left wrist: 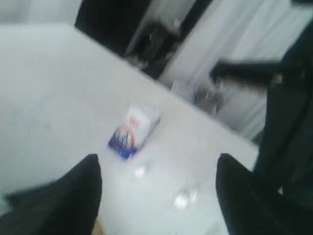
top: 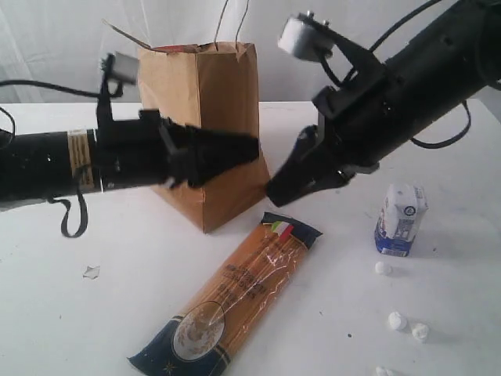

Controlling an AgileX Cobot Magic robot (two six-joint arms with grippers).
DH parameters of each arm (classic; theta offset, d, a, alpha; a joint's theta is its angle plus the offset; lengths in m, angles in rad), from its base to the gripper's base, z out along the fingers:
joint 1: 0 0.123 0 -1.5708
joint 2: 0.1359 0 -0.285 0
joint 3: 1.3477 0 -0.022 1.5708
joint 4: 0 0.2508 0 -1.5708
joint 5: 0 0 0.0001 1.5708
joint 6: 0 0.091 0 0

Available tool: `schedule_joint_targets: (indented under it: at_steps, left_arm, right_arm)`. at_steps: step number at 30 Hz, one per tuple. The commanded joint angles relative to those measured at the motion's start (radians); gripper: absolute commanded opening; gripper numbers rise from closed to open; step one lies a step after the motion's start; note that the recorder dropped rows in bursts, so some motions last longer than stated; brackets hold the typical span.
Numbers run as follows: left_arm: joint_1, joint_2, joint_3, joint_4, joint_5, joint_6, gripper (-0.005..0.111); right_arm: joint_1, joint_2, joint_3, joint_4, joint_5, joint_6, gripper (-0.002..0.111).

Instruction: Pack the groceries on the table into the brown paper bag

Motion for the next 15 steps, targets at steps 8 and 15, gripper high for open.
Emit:
schedule_joint_targets:
  at_steps: [8,15]
  left_arm:
    - [-0.385,-0.107,0.007,0.506,0.804,-0.406,0.068]
    - [-0.515,-0.022,0.009,0.506,0.936,-0.417,0.099]
  right_arm:
    - [-0.001,-0.023,0.043,-0.873,0.015,0.606,0.0]
    - [-0.001,-0.089,0.174,-0.863,0.015,0.586,0.0]
